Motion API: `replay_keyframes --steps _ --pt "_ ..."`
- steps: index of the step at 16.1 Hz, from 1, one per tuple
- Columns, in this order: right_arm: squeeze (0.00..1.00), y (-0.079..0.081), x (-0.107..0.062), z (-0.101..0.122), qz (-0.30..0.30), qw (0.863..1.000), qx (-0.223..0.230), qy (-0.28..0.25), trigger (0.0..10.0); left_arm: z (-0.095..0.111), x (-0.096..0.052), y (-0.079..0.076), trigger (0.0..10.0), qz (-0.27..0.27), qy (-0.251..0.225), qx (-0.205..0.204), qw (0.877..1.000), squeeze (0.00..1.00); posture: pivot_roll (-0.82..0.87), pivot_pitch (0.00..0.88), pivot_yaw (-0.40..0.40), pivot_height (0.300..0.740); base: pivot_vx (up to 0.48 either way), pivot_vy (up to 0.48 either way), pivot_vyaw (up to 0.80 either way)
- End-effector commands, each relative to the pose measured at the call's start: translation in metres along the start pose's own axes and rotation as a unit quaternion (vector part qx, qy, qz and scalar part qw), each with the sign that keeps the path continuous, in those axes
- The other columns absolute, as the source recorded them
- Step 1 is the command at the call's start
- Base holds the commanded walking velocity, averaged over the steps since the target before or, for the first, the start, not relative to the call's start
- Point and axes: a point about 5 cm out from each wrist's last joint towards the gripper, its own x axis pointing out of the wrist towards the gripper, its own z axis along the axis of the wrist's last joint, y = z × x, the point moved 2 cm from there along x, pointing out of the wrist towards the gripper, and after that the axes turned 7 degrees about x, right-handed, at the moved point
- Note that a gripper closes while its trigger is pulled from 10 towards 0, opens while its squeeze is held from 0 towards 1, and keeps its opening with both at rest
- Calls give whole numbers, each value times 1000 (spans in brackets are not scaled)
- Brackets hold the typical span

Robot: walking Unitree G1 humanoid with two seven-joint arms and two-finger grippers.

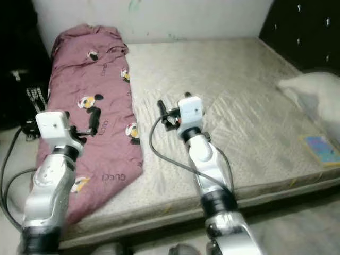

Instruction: Clean up the room

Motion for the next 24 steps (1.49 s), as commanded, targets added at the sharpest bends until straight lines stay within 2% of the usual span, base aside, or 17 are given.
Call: replay_keyframes --steps 1,8,10,15,16,19,22,24 --pt "0 0 2 5 -2 1000 2 -8 10000 1 -1 1 10000 -3 1 10 1000 0 -23 0 -34 740 0 458 0" --pt "0 1 2 4 0 1000 1 -7 10000 5 0 -3 10000 -7 -3 8 1000 0 -21 0 -36 740 0 460 0" --pt "0 3 1 5 -3 1000 7 -10 10000 7 -3 0 10000 4 -11 18 1000 0 -24 0 -29 740 0 458 0" --pt "0 1 -3 3 -20 999 30 -6 10000 13 -2 6 10000 13 -17 42 999 0 -27 0 -22 740 0 0 0" --pt "0 5 -10 -2 -14 1000 25 1 10000 10 -8 11 10000 21 -13 44 999 0 -17 0 -17 740 0 0 0" --pt "0 5 -17 -4 -28 999 36 9 10000 1 -16 17 10000 29 9 47 998 0 -30 0 -7 740 0 0 0" --pt "0 3 -29 -11 -44 997 59 27 10000 -5 -23 16 10000 27 23 57 998 0 -24 12 5 740 0 0 0" --pt "0 7 -34 -9 -36 998 51 26 10000 -9 -29 16 10000 21 34 58 998 0 -31 29 2 740 0 0 397"
